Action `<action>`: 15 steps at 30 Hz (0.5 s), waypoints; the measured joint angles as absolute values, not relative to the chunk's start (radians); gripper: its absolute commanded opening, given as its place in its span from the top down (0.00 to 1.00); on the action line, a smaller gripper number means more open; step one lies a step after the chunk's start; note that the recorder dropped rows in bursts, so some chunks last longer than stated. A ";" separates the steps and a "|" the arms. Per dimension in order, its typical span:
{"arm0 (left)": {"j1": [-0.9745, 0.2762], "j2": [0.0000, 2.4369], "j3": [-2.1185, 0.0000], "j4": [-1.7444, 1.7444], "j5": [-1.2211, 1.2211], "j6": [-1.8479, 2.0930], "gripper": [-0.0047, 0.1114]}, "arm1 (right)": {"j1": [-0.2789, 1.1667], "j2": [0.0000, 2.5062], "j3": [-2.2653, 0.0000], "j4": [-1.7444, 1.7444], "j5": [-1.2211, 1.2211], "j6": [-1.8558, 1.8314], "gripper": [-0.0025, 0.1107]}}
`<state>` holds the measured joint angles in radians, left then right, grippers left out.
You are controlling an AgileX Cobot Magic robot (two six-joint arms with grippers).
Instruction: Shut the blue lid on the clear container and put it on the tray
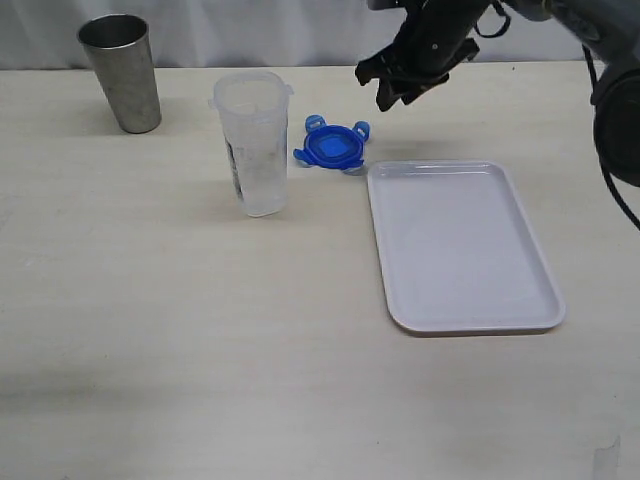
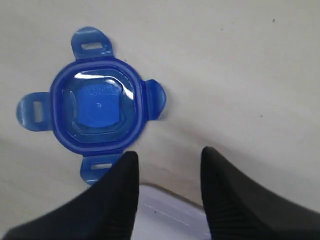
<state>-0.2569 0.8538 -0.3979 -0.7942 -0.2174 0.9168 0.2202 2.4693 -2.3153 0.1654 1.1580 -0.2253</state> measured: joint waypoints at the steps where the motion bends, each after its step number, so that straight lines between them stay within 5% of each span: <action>1: -0.257 0.854 -0.398 -0.794 -0.215 0.917 0.96 | 0.208 2.499 -2.315 0.210 1.144 -0.255 0.63; 15: -0.257 0.854 -0.398 -0.794 -0.215 0.917 0.96 | 0.201 2.591 -2.315 0.413 0.982 -0.407 0.58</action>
<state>-0.2569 0.8538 -0.3979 -0.7942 -0.2155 0.9168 0.2008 2.5906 -2.3153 0.4128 0.9820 -0.4071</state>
